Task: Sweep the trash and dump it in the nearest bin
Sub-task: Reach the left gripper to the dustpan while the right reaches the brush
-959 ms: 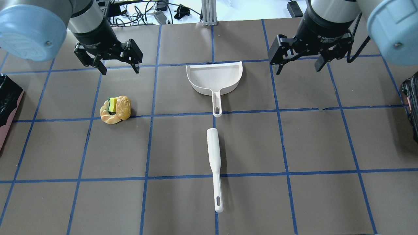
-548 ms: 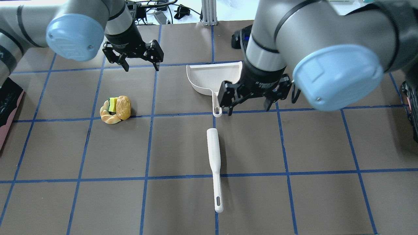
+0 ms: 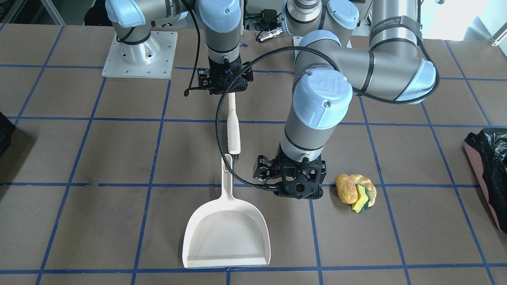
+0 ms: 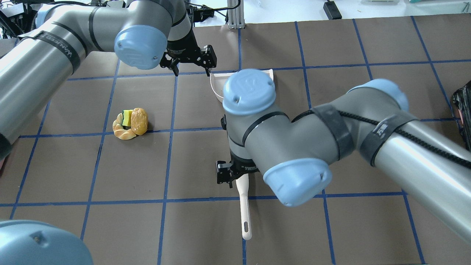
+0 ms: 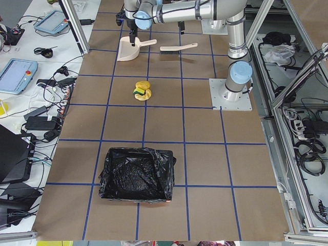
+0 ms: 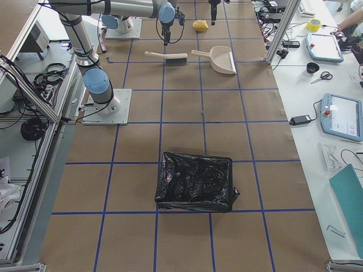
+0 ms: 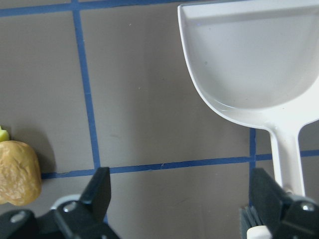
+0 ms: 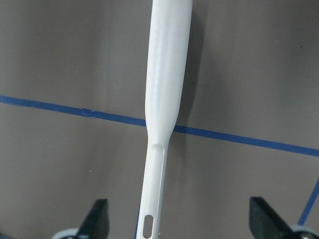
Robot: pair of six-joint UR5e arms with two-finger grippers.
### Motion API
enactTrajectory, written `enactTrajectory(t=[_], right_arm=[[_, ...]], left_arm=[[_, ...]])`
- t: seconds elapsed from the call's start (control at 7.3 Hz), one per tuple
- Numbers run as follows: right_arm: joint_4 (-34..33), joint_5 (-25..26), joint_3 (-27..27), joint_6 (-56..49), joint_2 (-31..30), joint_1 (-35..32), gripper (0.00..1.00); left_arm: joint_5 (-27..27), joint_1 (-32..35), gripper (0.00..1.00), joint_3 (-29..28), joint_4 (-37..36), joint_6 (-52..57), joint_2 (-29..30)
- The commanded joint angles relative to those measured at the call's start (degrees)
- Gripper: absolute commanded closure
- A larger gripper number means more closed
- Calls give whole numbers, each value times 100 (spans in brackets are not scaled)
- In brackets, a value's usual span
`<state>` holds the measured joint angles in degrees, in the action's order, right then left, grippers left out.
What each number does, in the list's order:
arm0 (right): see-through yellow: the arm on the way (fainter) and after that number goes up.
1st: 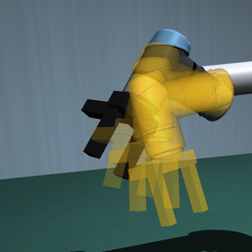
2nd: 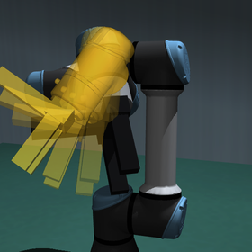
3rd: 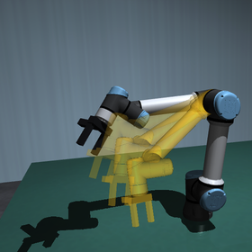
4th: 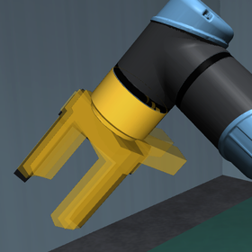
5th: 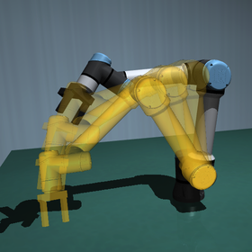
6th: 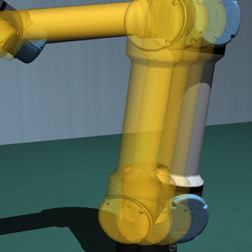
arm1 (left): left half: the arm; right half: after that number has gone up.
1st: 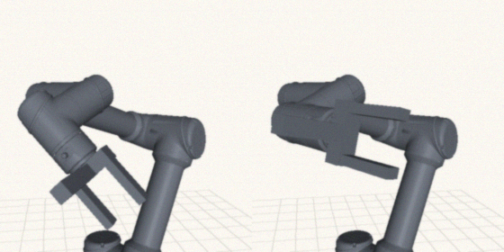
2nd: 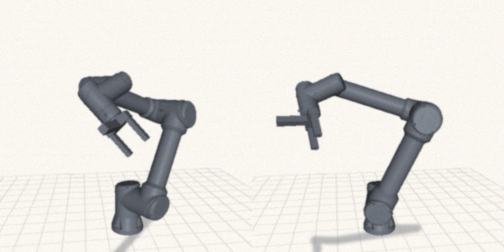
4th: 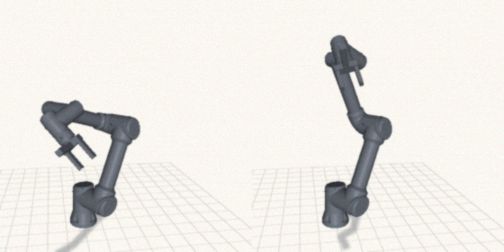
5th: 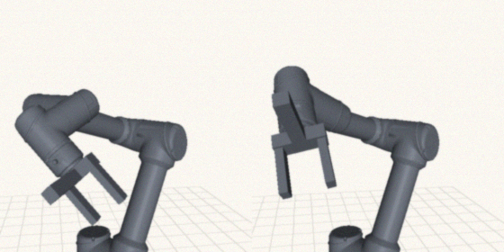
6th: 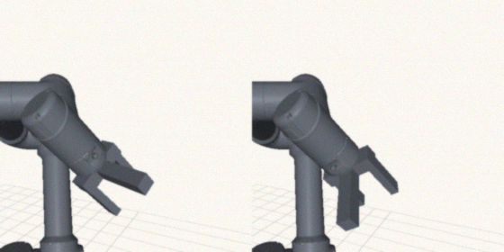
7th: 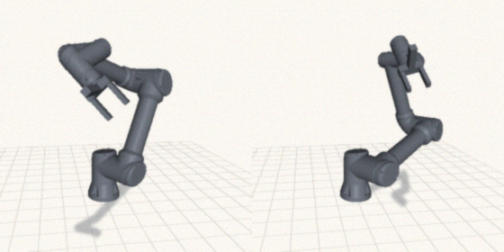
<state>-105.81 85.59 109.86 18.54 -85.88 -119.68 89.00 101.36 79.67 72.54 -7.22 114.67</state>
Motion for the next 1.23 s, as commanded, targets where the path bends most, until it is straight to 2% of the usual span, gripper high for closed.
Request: enactTrajectory(t=[0.0, 0.27, 0.55, 0.68, 1.1], right_arm=[[-668, 46, 622, 194, 229, -214, 1], [-1106, -33, 1018, 229, 273, -214, 4], [-1117, -155, 1055, 273, 282, -214, 7], [-1126, -417, 1055, 282, 282, -214, 11], [-1117, -438, 1160, 361, 273, -214, 18]], left_arm=[[-6, 418, 0, -224, -142, -490, 458], [-93, 507, 0, -224, -474, -735, 730], [-435, 612, 0, -198, -565, -815, 898], [-445, 700, 0, -146, -504, -816, 908], [-428, 841, 4, 609, -661, -930, 750]])
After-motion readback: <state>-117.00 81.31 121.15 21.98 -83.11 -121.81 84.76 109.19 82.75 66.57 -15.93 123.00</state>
